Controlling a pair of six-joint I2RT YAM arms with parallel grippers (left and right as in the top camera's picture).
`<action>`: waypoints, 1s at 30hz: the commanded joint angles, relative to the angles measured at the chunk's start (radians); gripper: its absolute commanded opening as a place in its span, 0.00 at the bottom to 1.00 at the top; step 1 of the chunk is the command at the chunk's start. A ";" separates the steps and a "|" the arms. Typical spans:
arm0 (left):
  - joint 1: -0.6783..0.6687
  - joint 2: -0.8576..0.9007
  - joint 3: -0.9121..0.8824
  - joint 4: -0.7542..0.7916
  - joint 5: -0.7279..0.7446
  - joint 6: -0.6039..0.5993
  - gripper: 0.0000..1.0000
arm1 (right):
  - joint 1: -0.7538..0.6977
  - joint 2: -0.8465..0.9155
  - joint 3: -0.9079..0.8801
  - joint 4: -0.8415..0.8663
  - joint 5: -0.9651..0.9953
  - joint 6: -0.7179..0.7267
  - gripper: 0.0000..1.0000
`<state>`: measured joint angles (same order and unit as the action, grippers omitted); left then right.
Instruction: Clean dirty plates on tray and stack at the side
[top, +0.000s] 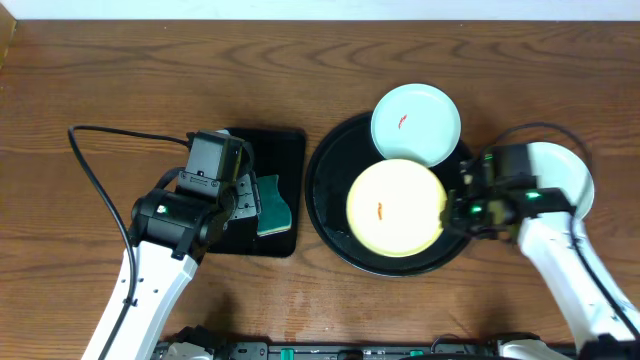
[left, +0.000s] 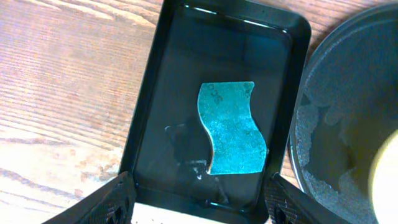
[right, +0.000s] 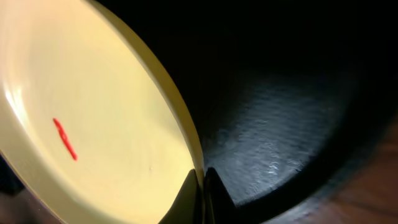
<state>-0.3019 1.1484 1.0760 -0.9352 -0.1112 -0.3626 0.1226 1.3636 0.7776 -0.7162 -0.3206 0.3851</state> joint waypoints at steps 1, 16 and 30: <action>0.005 0.002 0.010 -0.003 -0.002 0.002 0.68 | 0.080 0.059 -0.043 0.066 0.110 0.181 0.01; 0.005 0.047 0.009 0.002 0.106 0.002 0.68 | 0.055 0.111 0.135 -0.049 0.108 -0.137 0.21; 0.005 0.189 0.008 0.027 0.180 0.002 0.68 | 0.056 0.336 0.087 0.108 0.051 -0.196 0.16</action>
<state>-0.3019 1.3193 1.0760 -0.9089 0.0544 -0.3626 0.1844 1.6604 0.8715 -0.6224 -0.2615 0.2020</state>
